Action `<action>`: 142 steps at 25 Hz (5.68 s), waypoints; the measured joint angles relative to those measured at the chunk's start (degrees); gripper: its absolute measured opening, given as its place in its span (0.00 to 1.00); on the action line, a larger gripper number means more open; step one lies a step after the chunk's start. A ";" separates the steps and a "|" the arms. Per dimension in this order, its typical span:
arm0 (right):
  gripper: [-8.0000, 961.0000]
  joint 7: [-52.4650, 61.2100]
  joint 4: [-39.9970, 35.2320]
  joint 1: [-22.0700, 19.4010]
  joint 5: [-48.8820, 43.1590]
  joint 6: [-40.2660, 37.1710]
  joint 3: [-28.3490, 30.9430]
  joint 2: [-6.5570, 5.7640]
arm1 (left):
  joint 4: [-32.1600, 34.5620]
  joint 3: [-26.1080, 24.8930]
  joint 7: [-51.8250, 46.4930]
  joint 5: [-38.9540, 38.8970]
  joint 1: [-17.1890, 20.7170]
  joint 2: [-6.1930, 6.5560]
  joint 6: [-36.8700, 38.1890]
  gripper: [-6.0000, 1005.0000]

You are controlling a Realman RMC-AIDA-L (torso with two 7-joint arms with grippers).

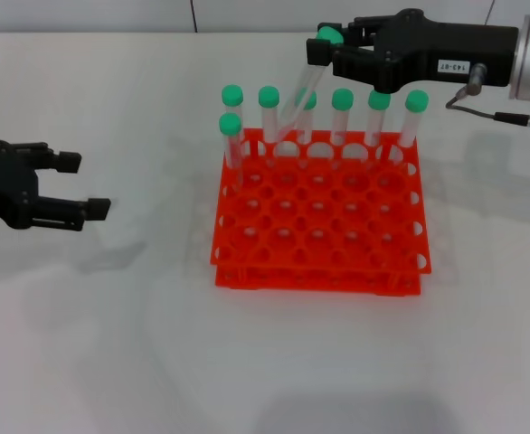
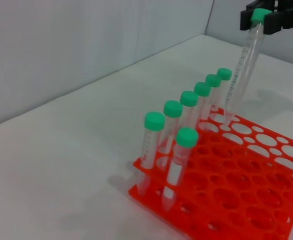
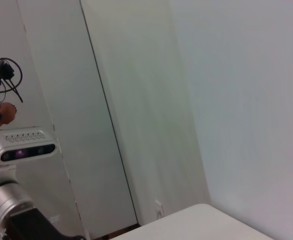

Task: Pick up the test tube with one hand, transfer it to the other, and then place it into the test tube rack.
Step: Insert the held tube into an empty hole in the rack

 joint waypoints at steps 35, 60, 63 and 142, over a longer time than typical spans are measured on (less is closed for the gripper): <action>0.28 0.14 0.59 2.15 0.58 12.26 -11.00 0.44 | -4.24 0.26 6.45 1.63 0.21 -2.56 -0.40 0.88; 0.28 5.00 -0.06 4.40 -4.43 12.45 -10.97 0.11 | -4.24 0.33 6.54 1.63 0.30 -2.71 -0.07 0.88; 0.28 4.76 -0.04 4.40 -4.43 12.75 -10.95 0.21 | -4.24 0.33 6.54 1.63 0.32 -2.78 -0.07 0.88; 0.28 2.39 2.66 5.02 -3.99 18.56 -15.66 0.71 | -4.33 0.41 7.07 1.63 0.50 -3.17 0.55 0.88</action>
